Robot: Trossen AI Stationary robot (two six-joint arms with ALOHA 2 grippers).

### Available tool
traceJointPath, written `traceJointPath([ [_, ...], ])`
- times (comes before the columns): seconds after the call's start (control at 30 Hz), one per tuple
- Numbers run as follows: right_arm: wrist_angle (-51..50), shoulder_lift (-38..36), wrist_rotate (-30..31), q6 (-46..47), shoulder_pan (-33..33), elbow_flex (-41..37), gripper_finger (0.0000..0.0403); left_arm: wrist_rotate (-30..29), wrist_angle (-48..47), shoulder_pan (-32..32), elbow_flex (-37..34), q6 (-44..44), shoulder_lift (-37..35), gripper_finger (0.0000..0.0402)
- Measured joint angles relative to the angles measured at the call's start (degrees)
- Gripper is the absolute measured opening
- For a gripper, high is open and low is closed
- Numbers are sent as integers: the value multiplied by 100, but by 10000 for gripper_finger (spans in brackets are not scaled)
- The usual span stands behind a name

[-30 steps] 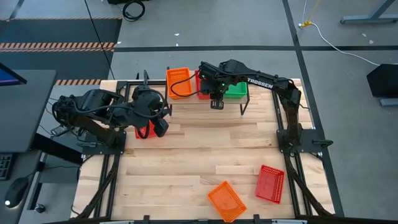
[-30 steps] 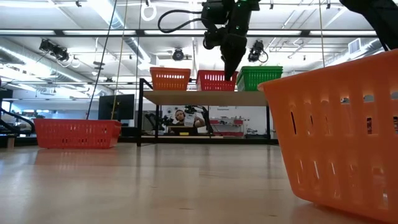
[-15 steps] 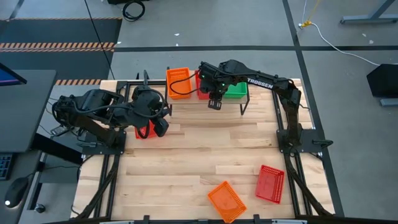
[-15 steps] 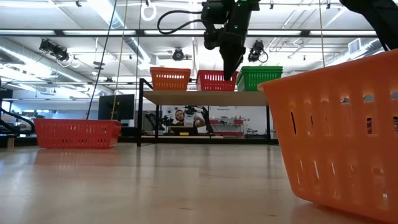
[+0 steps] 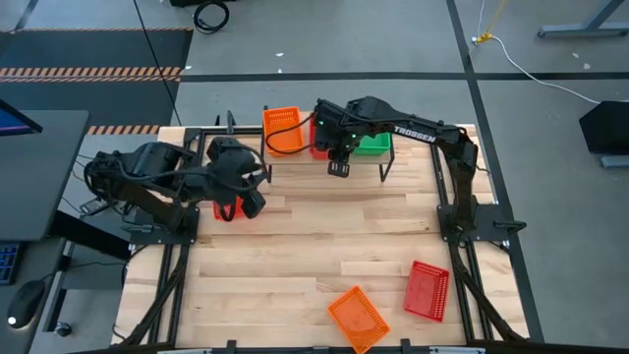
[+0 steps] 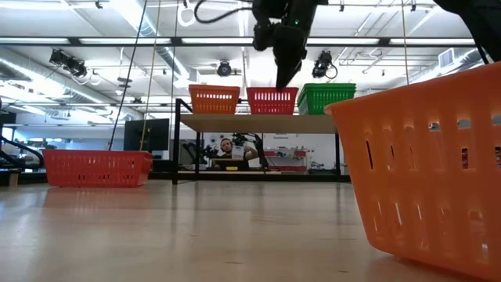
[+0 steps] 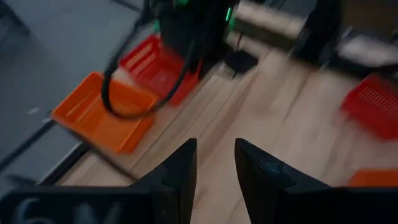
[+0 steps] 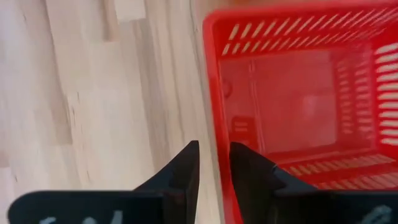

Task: Stack baskets on shelf by color
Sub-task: Adjust the red bin on the shelf, then stack the top red bin on top of the other orange bin on the shelf

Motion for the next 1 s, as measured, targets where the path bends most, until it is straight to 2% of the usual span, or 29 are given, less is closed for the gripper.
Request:
traceJointPath([
  [0.13,-40,-34,43,-85,17,420,108,20,-836,23,-4,-115,103,117],
  [0.3,-189,-47,50,-88,24,1028,131,132,-854,60,-332,-106,67,117],
  [0.4,-468,-47,66,-48,33,1379,140,332,-883,109,-966,-31,30,117],
  [0.63,-1335,-64,-300,616,237,1898,143,1649,-226,84,-2810,-535,-8,117],
  [0.83,-1520,-115,-831,1176,509,1870,143,2023,42,76,-3952,-1697,-20,128],
  [1.0,-1519,-115,-875,1096,809,1868,143,2368,514,74,-4799,-1510,-21,157],
])
